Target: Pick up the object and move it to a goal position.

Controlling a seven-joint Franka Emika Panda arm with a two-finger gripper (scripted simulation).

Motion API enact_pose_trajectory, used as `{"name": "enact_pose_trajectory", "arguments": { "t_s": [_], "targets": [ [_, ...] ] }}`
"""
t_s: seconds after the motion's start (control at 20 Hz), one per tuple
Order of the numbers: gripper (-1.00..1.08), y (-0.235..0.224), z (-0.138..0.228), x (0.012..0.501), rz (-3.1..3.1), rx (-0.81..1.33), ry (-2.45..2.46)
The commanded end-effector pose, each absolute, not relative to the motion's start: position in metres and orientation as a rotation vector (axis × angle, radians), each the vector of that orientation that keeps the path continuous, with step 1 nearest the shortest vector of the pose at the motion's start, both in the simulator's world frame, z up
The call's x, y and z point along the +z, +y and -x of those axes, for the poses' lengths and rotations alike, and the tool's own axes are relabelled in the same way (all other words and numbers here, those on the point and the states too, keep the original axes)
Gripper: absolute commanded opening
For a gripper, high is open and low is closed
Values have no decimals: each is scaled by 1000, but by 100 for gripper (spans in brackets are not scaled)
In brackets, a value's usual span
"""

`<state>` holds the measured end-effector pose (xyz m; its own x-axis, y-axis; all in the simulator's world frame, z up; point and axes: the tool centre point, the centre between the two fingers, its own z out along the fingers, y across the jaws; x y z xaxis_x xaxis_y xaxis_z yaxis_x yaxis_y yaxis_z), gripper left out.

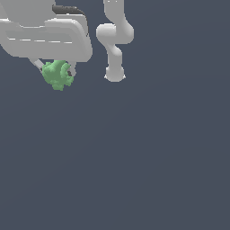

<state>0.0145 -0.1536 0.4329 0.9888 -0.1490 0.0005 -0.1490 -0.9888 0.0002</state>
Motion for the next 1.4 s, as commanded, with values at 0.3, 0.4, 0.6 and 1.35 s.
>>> {"name": "enact_pose_trajectory", "arguments": {
  "t_s": [0.3, 0.4, 0.6, 1.35],
  "targets": [
    [-100, -166, -26, 471, -3133, 0, -234],
    [-100, -169, -28, 478, -3133, 0, -234],
    [-100, -173, -32, 490, -3133, 0, -234],
    [-100, -178, -38, 504, -3133, 0, -234]
  ]
}}
